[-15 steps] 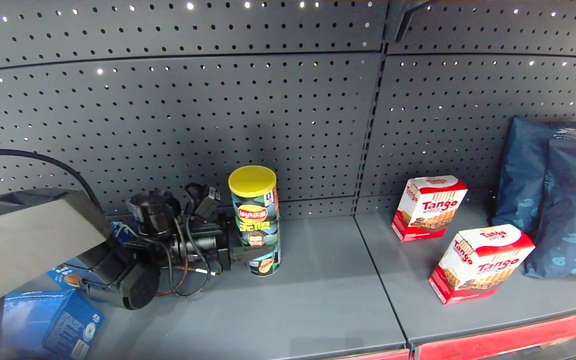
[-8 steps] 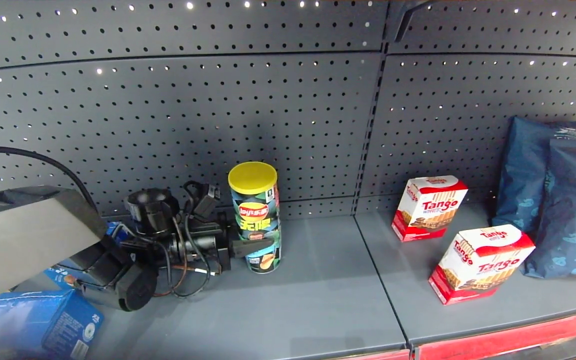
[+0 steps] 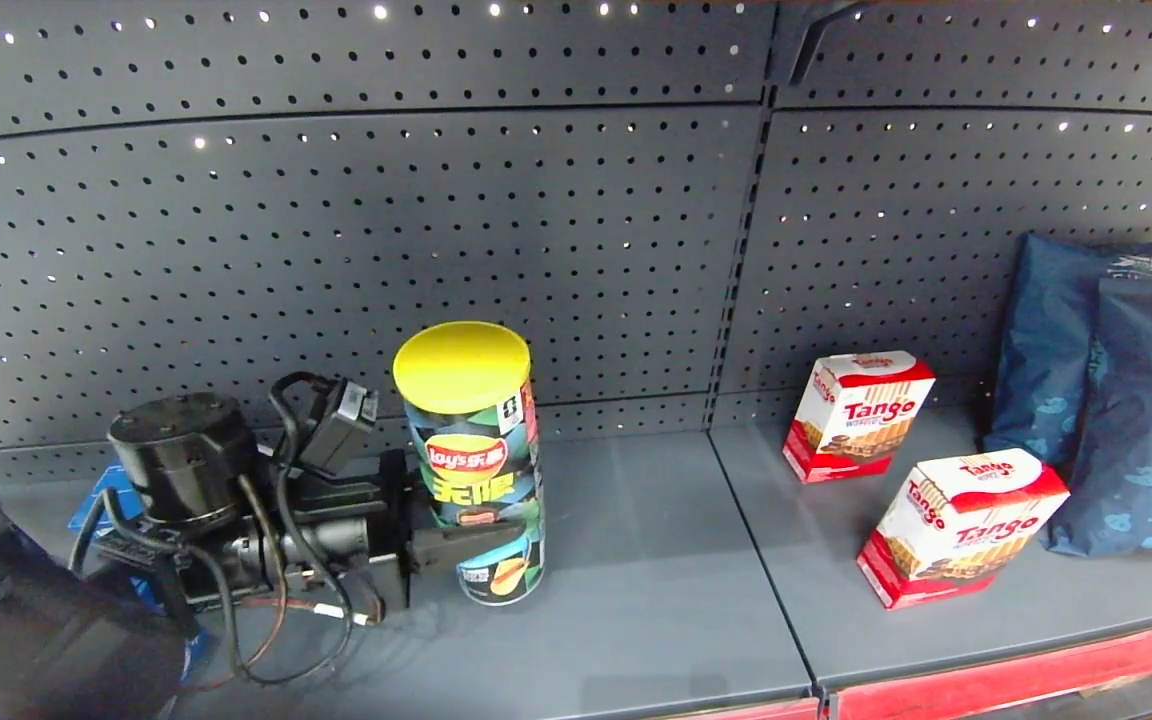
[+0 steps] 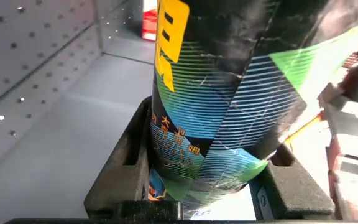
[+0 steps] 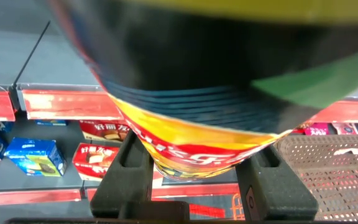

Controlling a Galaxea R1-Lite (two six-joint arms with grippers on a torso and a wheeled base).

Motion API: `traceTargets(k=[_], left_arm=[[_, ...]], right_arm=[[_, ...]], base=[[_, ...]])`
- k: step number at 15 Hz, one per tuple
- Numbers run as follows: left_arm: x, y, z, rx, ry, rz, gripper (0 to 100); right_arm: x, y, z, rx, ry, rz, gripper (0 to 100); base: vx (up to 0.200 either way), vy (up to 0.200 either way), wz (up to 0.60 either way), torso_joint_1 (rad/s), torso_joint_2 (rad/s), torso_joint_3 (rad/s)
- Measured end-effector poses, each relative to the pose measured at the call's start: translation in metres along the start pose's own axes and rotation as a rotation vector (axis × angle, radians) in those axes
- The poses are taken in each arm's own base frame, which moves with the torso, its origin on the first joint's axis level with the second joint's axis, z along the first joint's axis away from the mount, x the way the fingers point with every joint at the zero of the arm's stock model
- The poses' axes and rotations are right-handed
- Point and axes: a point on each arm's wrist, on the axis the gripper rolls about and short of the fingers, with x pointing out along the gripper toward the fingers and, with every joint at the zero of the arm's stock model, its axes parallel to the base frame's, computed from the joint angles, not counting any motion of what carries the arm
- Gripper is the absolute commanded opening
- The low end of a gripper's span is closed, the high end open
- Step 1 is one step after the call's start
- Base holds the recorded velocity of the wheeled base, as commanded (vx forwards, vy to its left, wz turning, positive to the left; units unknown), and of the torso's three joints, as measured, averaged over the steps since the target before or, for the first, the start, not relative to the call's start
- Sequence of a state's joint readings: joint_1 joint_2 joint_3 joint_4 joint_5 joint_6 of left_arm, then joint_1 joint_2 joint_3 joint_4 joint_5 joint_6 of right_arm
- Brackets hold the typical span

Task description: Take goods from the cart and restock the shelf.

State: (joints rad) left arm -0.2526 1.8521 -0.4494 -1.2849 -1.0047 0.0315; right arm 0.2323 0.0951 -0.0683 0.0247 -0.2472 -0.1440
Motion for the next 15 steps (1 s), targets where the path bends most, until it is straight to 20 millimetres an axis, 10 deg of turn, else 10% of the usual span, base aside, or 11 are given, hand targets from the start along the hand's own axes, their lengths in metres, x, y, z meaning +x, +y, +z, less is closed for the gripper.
traceTargets(k=[7, 15], left_arm=[[-0.031, -0.063, -0.008, -0.026, 0.026, -0.011, 0], [-0.014, -0.039, -0.021, -0.057, 0.048, -0.013, 0]], right_arm=[[0.001, 0.001, -0.003, -0.003, 0.009, 0.002, 0], [0.001, 0.001, -0.004, -0.005, 0.015, 0.003, 0]], base=[[0.000, 0.000, 0.00, 0.000, 0.00, 0.000], [0.000, 0.000, 0.00, 0.000, 0.00, 0.000]])
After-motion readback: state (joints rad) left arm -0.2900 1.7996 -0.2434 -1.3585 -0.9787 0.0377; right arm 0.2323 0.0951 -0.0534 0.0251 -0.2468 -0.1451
